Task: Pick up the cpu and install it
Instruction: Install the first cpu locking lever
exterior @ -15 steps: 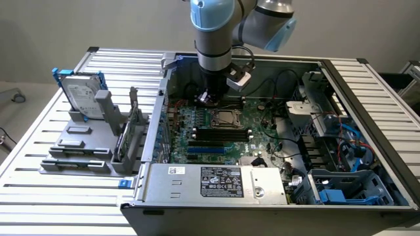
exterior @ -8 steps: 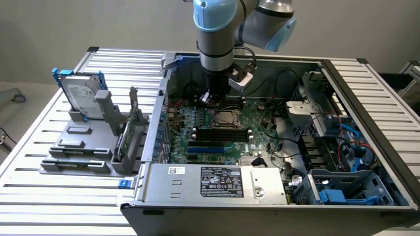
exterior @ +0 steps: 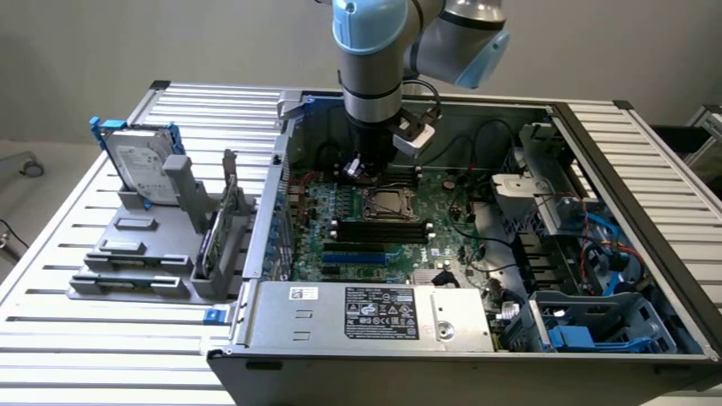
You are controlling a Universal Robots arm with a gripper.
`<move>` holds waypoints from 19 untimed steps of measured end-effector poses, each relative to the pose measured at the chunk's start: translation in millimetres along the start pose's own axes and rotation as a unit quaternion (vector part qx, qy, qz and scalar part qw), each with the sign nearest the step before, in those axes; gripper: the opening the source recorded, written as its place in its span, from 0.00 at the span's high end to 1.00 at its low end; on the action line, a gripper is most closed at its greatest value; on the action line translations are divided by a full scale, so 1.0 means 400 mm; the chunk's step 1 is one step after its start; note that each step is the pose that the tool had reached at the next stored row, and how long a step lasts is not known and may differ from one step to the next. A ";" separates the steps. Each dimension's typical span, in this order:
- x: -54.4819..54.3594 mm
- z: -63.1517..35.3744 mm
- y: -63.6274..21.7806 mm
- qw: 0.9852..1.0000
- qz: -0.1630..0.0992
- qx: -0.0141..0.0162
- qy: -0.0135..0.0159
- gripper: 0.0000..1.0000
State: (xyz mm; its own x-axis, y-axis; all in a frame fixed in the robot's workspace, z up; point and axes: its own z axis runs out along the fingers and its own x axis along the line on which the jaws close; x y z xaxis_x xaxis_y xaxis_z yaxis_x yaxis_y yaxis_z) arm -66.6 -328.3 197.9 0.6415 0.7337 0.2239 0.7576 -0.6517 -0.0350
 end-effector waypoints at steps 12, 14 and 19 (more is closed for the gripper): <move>0.003 0.001 -0.003 1.000 0.000 0.000 0.000 0.89; 0.003 0.002 -0.003 1.000 0.000 0.000 0.000 0.89; 0.002 0.004 -0.003 1.000 0.000 0.000 -0.001 0.89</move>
State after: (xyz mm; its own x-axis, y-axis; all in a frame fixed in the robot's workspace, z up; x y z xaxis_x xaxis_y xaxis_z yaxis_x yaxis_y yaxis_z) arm -66.6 -326.6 196.5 0.6412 0.7343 0.2228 0.7580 -0.6513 -0.0350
